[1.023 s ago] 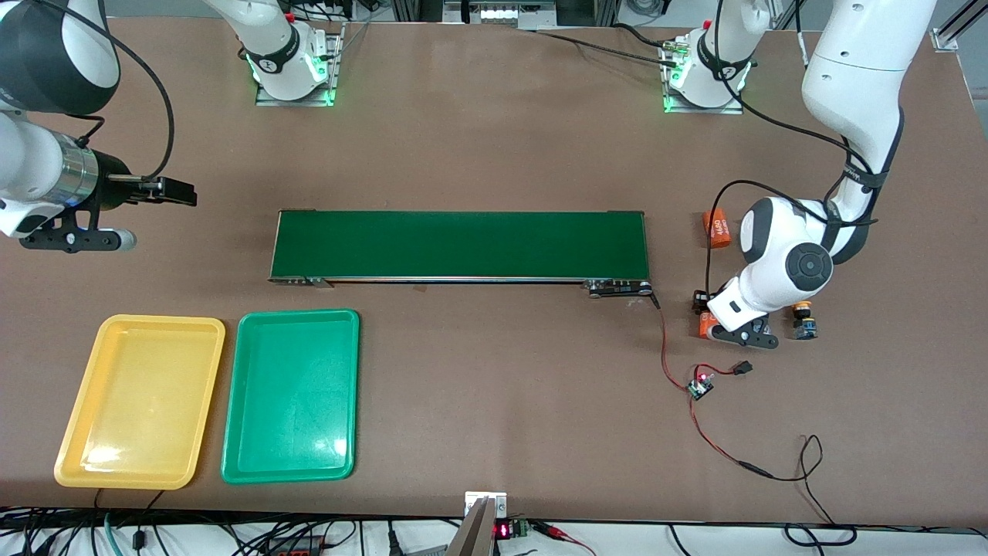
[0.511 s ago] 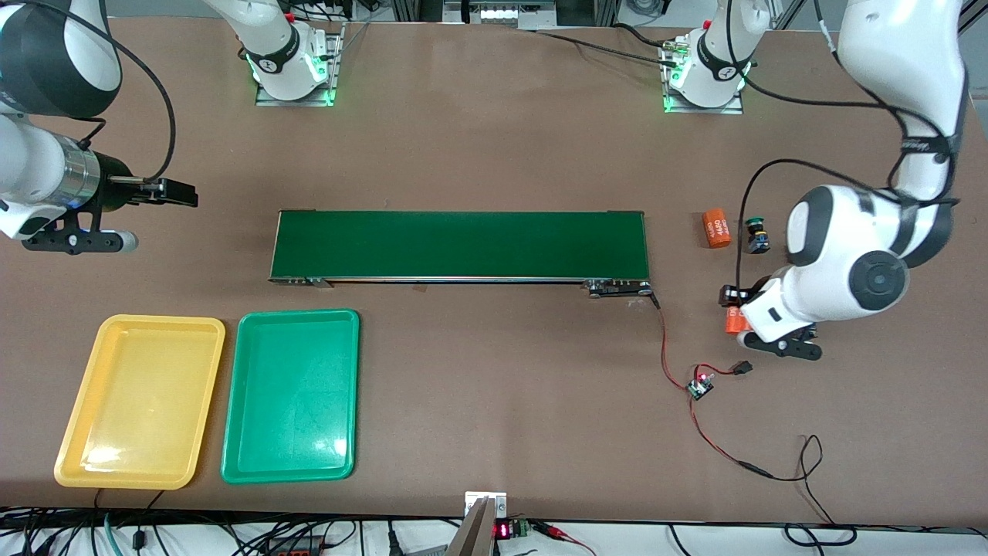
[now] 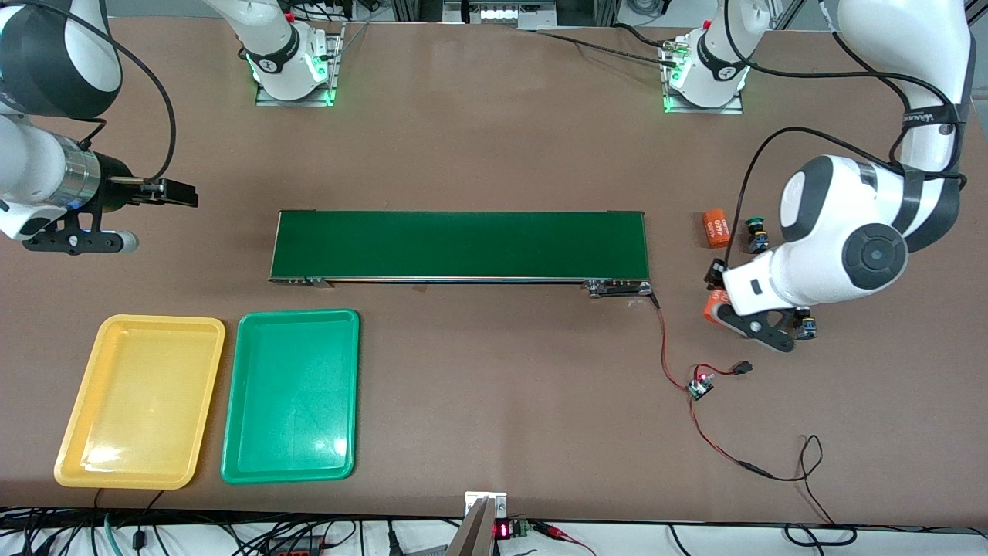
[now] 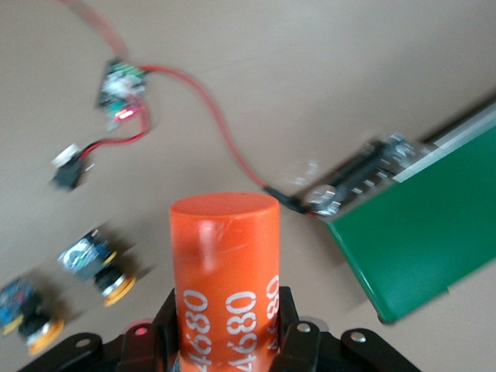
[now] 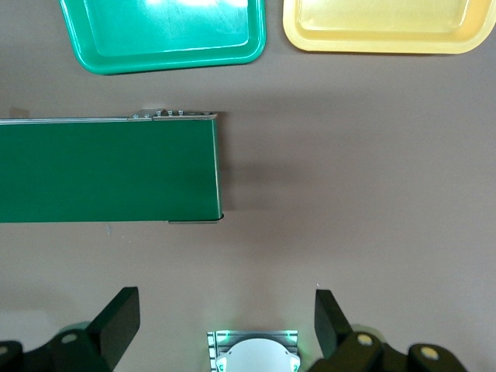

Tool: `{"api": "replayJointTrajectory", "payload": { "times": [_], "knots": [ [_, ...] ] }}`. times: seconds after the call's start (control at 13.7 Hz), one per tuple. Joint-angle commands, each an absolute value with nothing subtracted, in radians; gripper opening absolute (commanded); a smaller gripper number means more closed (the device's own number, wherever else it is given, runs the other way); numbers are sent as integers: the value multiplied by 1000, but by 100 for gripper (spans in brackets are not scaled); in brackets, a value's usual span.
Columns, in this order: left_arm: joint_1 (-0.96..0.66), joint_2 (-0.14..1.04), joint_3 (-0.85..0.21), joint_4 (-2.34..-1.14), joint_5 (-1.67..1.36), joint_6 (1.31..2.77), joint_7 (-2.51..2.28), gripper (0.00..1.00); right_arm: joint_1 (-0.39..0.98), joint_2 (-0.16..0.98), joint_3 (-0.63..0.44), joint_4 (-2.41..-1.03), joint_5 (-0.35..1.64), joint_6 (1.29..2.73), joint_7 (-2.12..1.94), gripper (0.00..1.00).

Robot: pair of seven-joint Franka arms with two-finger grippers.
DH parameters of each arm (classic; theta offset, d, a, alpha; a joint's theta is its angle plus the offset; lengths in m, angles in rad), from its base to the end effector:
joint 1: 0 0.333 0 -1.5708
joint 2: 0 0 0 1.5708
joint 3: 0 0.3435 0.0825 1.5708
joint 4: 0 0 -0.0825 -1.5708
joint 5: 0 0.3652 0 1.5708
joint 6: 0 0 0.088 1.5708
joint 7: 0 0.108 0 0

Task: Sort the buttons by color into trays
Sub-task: 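Carry the orange cylinder onto the green belt and open the left gripper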

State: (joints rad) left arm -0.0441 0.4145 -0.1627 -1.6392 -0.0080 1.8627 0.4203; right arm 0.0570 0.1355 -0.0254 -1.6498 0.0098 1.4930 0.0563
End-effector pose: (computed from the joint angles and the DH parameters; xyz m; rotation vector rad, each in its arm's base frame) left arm 0.6300 -0.1196 0.3980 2.8935 -0.9215 -0.2693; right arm 0.5553 0.0195 0.5363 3.1015 -0.0398 -0.4565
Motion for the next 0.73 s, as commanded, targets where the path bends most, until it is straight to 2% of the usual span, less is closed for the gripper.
{"api": "replayJointTrajectory", "payload": {
  "times": [0.0, 0.29, 0.66],
  "knots": [
    [-67, 388, -215, -1700, -8, 1855, 685, 19, 54, 129, -26, -1654, 25, 1488, 38, 100],
    [-113, 388, -291, -1773, 12, 1885, 833, 19, 52, 129, -26, -1654, 25, 1488, 38, 100],
    [-121, 370, -359, -1946, 101, 2074, 956, 20, 51, 129, -26, -1654, 25, 1488, 38, 100]
  ]
}}
